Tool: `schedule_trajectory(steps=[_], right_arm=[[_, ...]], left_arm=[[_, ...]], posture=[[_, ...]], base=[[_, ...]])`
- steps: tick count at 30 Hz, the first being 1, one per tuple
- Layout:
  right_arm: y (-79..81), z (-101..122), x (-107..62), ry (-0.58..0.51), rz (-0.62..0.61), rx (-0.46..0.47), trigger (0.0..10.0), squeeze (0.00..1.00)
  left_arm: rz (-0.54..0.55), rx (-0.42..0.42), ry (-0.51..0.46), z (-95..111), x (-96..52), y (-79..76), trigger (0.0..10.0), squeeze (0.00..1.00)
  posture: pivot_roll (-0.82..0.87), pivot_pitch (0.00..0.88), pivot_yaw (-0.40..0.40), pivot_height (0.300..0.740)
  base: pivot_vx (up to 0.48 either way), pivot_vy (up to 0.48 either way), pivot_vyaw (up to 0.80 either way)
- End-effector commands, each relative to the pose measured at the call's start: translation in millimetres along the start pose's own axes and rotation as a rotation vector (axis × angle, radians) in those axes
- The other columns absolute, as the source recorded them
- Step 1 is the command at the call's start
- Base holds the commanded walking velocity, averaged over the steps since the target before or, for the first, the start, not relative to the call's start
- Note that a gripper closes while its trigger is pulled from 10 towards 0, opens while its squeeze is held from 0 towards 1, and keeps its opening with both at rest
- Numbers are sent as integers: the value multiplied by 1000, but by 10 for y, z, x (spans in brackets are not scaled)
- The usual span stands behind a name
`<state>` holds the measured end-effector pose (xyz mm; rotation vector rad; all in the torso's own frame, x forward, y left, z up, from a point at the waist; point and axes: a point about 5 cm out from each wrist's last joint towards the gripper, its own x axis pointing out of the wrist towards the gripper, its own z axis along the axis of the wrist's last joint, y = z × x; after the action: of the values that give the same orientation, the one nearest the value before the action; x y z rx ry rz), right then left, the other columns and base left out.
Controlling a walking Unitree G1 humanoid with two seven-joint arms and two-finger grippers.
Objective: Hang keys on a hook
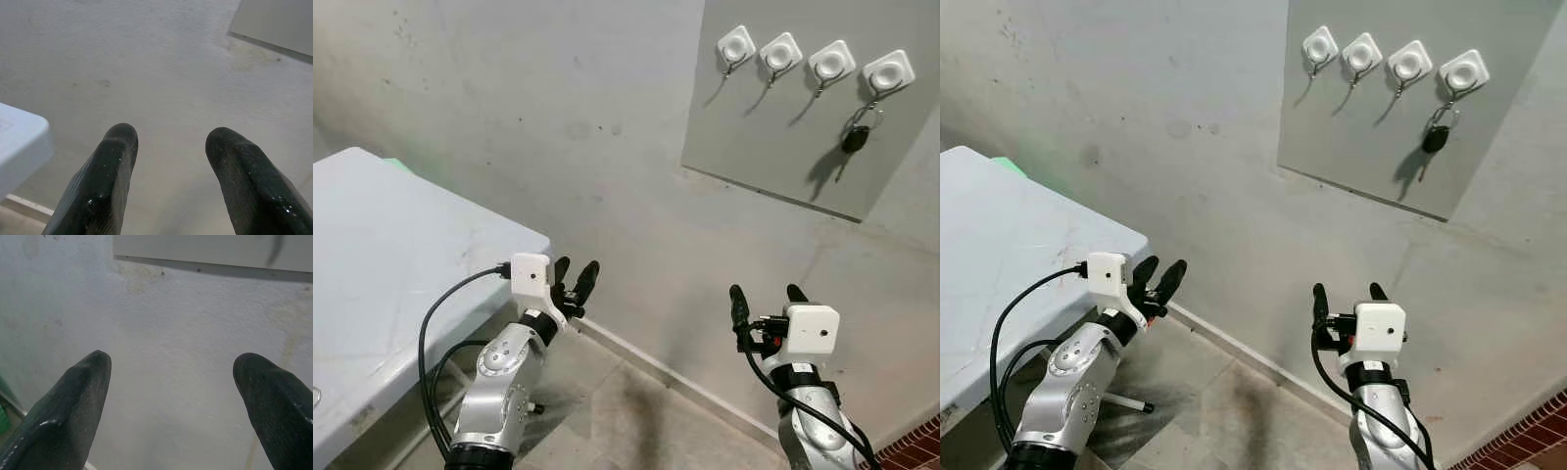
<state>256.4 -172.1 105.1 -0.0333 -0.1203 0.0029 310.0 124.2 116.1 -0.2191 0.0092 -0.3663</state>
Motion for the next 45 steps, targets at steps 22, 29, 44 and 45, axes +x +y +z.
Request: schedule_trajectory(steps=[22, 29, 44, 45], right_arm=[[-17, 43, 36, -8, 28, 5, 10000, 0], [-16, 58, 50, -11, 34, 3, 10000, 0], [-2, 98, 80, -22, 55, 6, 10000, 0], [-2, 98, 80, -22, 55, 6, 10000, 0]], left_arm=[[45, 22, -15, 64, 8, 106, 10000, 0], [40, 17, -22, 78, 18, 100, 10000, 0], [56, 6, -23, 88, 36, 101, 10000, 0], [56, 6, -23, 88, 36, 101, 10000, 0]], posture=[[21, 53, 15, 740], [20, 58, 12, 740], [21, 83, 3, 740], [21, 83, 3, 740]], base=[[0, 0, 800], [0, 0, 800], [0, 0, 730], [0, 0, 0]])
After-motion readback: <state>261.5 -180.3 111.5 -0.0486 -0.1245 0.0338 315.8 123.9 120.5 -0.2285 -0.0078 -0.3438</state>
